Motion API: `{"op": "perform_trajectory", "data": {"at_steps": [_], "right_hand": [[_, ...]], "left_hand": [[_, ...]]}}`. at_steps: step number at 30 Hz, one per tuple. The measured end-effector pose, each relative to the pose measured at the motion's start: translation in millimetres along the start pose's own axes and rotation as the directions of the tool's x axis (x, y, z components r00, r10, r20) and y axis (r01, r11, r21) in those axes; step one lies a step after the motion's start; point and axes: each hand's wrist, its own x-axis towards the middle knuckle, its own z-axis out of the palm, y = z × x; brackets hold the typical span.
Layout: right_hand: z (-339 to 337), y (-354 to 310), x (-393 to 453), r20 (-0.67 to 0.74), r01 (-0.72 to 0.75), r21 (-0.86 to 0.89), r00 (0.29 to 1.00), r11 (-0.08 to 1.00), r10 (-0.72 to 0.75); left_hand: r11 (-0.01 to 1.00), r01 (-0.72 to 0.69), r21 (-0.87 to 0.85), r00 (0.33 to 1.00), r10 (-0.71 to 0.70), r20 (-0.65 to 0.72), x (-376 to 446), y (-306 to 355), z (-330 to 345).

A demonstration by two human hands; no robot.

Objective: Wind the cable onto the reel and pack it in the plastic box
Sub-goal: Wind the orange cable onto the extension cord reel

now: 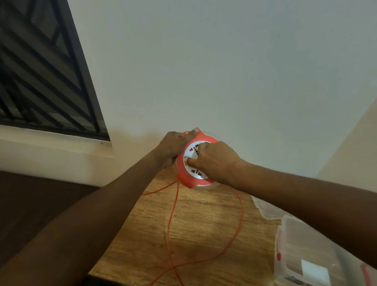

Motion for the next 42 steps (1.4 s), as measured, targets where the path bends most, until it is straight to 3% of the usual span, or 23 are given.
{"op": "perform_trajectory", "data": {"at_steps": [5, 8, 10, 12, 15, 16, 17, 18, 19, 22, 24, 26, 29, 34, 42], "right_hand": [[10.9, 3.6, 2.9, -0.096, -0.028, -0.007, 0.995, 1.0, 0.027], [19.8, 5.6, 6.5, -0.166, -0.276, 0.303, 0.927, 0.912, 0.335], [26.5, 4.0, 10.6, -0.098, -0.42, 0.55, 0.826, 0.722, 0.555], [30.1, -3.5, 15.4, 0.082, -0.497, 0.772, 0.696, 0.396, 0.713], [29.2, -12.4, 21.4, 0.472, -0.383, 0.875, 0.547, -0.295, 0.691], [29.6, -14.7, 22.7, 0.531, -0.333, 0.847, 0.538, -0.415, 0.654], [30.3, -17.1, 22.4, 0.542, -0.315, 0.839, 0.553, -0.443, 0.634], [30.3, -18.9, 20.1, 0.503, -0.319, 0.864, 0.583, -0.39, 0.638], [29.1, -19.5, 15.4, 0.426, -0.34, 0.903, 0.618, -0.264, 0.661], [28.5, -11.1, -2.3, 0.095, -0.453, 0.821, 0.71, 0.349, 0.698], [28.8, 0.1, -10.9, -0.076, -0.403, 0.614, 0.825, 0.678, 0.559], [29.3, 10.1, -16.2, -0.143, -0.219, 0.467, 0.938, 0.857, 0.317], [27.9, 20.5, -16.2, -0.125, 0.002, 0.287, 0.992, 0.958, 0.036], [23.2, 34.3, -16.5, -0.097, 0.174, 0.128, 0.982, 0.976, -0.162], [5.7, 29.8, -7.7, 0.136, 0.259, -0.009, 0.957, 0.966, -0.255]], "left_hand": [[0.999, -0.045, 0.014, 0.997, 0.046, -0.057, -0.3, 1.7, 3.6], [0.993, -0.113, -0.033, 0.976, 0.105, -0.188, -0.6, 5.9, 10.5], [0.985, -0.166, -0.042, 0.947, 0.147, -0.285, -0.2, 8.0, 16.7], [0.974, -0.223, 0.028, 0.913, 0.219, -0.344, -0.1, 9.8, 24.4], [0.964, -0.244, 0.101, 0.881, 0.264, -0.393, -0.3, 7.5, 29.3], [0.969, -0.227, 0.096, 0.888, 0.246, -0.388, 0.6, 5.8, 27.2], [0.975, -0.204, 0.091, 0.9, 0.224, -0.375, 1.9, 4.2, 23.5], [0.98, -0.177, 0.085, 0.914, 0.196, -0.356, 3.3, 2.9, 20.0], [0.986, -0.148, 0.071, 0.928, 0.163, -0.336, 4.7, 1.7, 17.3], [0.995, -0.097, -0.001, 0.948, 0.092, -0.305, 5.7, 2.1, 12.4], [0.997, -0.075, 0.013, 0.955, 0.076, -0.288, 5.7, 3.5, 9.4], [0.997, -0.075, 0.031, 0.963, 0.081, -0.255, 5.7, 3.9, 8.2], [0.994, -0.097, 0.057, 0.974, 0.107, -0.2, 6.0, 4.7, 8.8], [0.987, -0.1, 0.122, 0.983, 0.117, -0.143, 5.1, 4.5, 9.9], [0.981, -0.133, 0.145, 0.988, 0.142, -0.058, 3.1, 4.1, 17.1]]}}
